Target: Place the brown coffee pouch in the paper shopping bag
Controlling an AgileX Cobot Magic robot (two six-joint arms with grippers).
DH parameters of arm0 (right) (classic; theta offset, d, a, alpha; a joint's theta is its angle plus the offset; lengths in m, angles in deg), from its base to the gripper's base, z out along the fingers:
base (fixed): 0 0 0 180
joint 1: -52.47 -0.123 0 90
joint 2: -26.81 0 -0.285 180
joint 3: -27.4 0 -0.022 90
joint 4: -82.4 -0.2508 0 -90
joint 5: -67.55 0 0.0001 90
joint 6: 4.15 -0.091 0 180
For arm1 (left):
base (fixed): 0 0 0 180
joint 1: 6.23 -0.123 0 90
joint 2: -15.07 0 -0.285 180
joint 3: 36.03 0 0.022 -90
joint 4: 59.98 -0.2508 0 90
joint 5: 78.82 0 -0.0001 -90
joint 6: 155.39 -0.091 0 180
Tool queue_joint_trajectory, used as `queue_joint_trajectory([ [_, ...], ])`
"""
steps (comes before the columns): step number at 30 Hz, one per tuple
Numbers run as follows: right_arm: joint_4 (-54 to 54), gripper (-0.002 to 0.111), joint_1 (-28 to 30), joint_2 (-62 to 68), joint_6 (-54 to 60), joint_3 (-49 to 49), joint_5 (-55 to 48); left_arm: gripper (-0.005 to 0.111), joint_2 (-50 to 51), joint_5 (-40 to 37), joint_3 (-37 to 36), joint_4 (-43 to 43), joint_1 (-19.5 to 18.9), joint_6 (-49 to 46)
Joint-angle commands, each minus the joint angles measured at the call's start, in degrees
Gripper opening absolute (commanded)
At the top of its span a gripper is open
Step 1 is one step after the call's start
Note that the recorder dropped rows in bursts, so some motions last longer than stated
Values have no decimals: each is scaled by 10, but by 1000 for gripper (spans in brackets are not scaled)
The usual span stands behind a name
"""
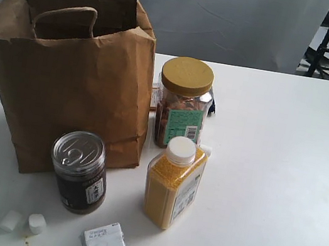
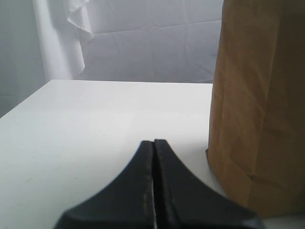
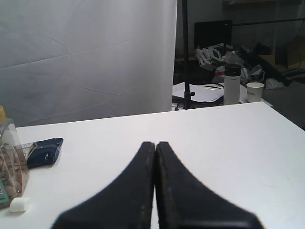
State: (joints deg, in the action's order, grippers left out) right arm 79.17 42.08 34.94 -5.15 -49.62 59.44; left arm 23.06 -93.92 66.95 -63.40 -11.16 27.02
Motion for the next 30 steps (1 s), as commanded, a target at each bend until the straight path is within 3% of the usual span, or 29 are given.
queue_joint_trajectory([
  [1, -2, 0, 3, -3, 1, -2, 1, 0, -2, 2, -2, -2, -2, 2],
  [30, -2, 0, -10, -3, 1, -2, 1, 0, -2, 2, -2, -2, -2, 2],
])
